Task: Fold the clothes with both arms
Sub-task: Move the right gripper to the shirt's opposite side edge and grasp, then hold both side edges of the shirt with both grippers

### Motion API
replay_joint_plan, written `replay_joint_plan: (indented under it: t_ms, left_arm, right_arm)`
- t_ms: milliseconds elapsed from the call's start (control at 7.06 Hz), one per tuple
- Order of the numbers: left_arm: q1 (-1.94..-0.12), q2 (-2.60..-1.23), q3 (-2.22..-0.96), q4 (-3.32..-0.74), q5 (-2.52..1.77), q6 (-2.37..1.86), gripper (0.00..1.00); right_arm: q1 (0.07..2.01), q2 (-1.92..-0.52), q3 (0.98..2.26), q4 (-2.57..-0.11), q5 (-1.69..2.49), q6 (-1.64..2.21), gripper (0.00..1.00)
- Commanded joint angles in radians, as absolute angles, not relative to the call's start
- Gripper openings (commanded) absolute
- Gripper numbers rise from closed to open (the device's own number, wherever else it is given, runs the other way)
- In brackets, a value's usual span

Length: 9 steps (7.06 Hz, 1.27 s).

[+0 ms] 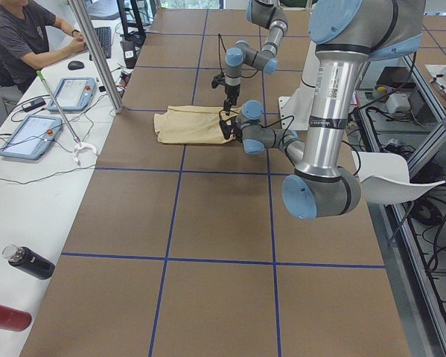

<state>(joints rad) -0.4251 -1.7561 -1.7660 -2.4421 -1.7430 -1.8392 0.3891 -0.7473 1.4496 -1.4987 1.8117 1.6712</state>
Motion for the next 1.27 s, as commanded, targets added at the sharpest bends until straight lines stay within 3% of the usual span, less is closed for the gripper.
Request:
replay_joint_plan:
  t_ms: [0, 1132]
  left_arm:
    - [-0.426, -1.755, -1.773, -2.442, -1.753, -1.839, 0.0]
    - [-0.425, -1.753, -1.779, -2.442, -1.753, -1.839, 0.0]
  right_arm:
    - [0.382, -0.747, 1.437, -1.499, 1.812, 1.663, 1.0]
    - [0.368, -0.747, 1.433, -1.496, 1.813, 1.661, 0.95]
